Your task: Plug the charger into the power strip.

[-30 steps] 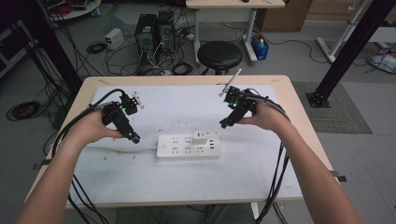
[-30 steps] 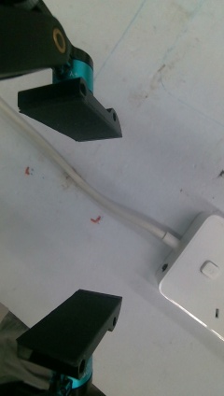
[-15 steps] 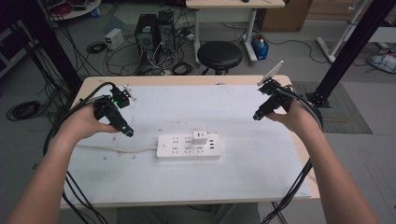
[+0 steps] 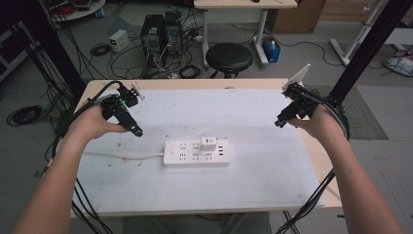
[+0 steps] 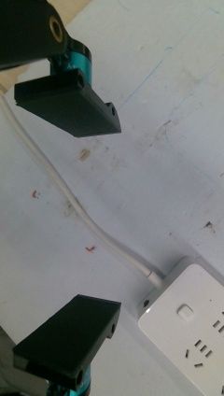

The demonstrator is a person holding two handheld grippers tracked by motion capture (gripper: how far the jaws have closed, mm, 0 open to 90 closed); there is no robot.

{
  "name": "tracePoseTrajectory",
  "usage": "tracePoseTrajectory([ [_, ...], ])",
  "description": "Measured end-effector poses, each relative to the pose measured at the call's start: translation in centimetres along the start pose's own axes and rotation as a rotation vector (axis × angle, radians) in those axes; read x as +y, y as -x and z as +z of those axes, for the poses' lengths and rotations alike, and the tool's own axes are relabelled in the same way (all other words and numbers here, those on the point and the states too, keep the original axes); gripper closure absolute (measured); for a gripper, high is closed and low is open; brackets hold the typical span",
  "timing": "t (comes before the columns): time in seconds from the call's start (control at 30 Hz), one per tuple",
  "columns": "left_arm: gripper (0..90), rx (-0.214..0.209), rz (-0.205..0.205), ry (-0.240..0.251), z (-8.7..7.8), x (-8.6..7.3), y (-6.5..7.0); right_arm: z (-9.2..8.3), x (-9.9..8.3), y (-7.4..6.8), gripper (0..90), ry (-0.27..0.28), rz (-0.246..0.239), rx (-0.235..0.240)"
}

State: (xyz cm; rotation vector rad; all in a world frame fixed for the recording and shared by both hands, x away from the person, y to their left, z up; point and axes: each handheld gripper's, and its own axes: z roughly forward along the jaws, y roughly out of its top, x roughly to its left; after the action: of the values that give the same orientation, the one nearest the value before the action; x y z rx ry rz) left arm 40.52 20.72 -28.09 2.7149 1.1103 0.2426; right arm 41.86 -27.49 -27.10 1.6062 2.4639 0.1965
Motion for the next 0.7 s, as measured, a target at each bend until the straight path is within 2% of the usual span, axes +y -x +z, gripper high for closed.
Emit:
tracePoseTrajectory([
  [0.13,13.0,0.004,-0.005,0.002,-0.10,0.09,0.13,0.23,0.05,0.13,19.3,-0.021,0.012,-0.003],
  [0.7,13.0,0.011,0.004,-0.006,-0.11,0.22,0.56,0.41,-0.24,-0.13,19.3,-0.012,-0.007,0.000],
])
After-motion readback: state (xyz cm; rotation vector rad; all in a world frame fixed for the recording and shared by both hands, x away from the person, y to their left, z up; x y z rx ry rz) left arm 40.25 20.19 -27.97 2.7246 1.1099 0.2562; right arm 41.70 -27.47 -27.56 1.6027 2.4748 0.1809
